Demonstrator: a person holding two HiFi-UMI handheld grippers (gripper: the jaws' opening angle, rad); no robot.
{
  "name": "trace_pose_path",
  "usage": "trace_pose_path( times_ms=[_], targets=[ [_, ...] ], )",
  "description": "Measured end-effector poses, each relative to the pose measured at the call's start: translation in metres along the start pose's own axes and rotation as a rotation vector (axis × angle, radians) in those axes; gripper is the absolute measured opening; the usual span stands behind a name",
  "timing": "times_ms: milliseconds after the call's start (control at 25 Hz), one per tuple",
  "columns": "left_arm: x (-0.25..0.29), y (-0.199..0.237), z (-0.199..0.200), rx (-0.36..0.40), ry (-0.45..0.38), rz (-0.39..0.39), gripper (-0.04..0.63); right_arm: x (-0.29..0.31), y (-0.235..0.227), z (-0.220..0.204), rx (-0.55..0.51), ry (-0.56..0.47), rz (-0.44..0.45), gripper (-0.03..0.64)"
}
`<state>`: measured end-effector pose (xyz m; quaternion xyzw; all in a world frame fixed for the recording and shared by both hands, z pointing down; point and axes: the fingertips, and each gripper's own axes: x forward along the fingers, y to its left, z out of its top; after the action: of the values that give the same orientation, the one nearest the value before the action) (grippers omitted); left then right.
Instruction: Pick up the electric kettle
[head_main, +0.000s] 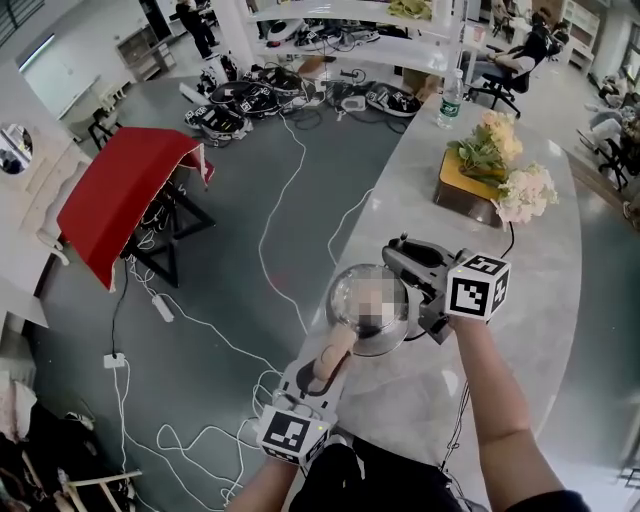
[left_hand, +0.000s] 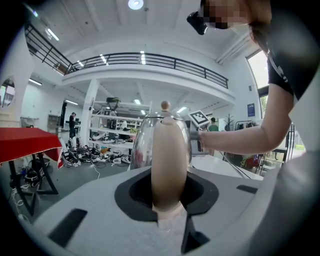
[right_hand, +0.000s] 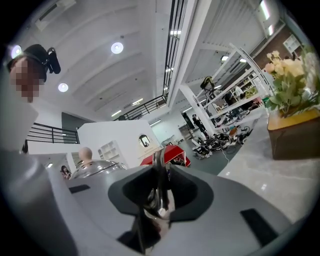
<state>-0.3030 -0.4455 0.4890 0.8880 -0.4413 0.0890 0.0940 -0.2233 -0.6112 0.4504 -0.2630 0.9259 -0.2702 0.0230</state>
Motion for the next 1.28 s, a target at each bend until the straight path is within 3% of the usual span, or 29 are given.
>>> trace_pose_path(
  times_ms=[600, 760, 1280],
  targets=[
    [-0.064, -0.024, 0.044, 0.034, 0.000, -0.183, 0.083, -0.054, 0.079, 0.024, -0.032, -0.081, -0.138, 0.087],
    [-0.085, -0.040, 0.046, 0.020, -0.003, -0.245, 0.083, -0.076, 0.103, 0.019, -0.036, -0.091, -0.188, 0.087],
    [-0.151, -0.080, 0.040, 0.076, 0.002, -0.382, 0.083, -0.135, 0.173, -0.013, -0.017, -0.154, -0.291, 0.087]
  ],
)
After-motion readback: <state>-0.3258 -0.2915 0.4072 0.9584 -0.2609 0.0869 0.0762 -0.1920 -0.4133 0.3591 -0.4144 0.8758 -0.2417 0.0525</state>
